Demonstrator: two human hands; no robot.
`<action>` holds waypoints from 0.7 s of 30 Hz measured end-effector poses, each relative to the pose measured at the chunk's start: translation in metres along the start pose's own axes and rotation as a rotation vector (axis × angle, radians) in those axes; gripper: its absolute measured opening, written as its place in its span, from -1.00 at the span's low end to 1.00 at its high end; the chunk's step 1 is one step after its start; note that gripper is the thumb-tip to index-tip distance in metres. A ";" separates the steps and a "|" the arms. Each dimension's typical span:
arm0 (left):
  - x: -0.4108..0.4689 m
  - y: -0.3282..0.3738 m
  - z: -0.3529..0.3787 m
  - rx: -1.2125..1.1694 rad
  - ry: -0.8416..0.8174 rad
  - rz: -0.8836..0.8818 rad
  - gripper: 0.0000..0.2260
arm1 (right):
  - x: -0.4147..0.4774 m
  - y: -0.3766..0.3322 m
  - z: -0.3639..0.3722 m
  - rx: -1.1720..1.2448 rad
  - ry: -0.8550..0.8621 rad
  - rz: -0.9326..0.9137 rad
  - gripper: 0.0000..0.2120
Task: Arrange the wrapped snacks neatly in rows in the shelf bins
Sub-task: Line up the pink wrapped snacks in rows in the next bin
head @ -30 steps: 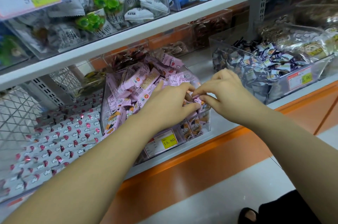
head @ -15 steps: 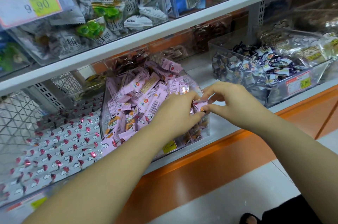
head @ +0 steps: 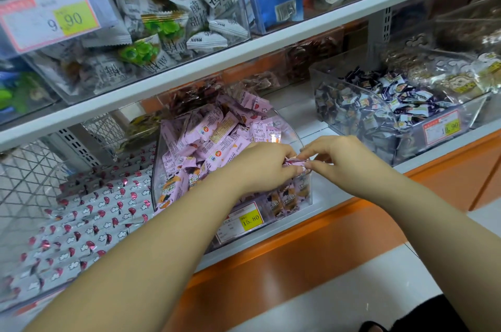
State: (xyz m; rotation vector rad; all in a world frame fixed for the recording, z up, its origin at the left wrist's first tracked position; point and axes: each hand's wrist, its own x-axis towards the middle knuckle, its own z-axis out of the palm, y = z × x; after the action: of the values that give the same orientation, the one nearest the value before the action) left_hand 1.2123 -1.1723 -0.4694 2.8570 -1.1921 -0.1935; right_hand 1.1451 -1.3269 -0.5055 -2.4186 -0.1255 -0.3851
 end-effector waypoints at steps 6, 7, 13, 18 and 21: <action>0.002 -0.001 0.002 0.020 -0.010 0.009 -0.66 | -0.006 -0.004 -0.002 0.021 0.001 0.014 -0.79; 0.003 -0.001 0.002 0.021 -0.020 0.001 -0.66 | -0.006 -0.004 -0.003 0.027 0.009 0.020 -0.79; 0.011 0.004 -0.003 0.066 -0.132 -0.022 -0.60 | -0.005 -0.004 -0.002 0.060 0.020 0.038 -0.79; 0.015 0.010 -0.012 0.138 -0.249 -0.045 -0.60 | -0.003 -0.006 0.000 0.075 0.025 0.052 -0.82; 0.017 0.012 -0.014 0.165 -0.306 -0.041 -0.63 | -0.003 -0.008 -0.001 0.080 0.023 0.055 -0.83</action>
State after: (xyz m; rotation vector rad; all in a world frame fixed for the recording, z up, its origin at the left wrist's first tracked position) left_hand 1.2171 -1.1930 -0.4561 3.0794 -1.2494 -0.5790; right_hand 1.1402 -1.3214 -0.5009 -2.3327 -0.0636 -0.3754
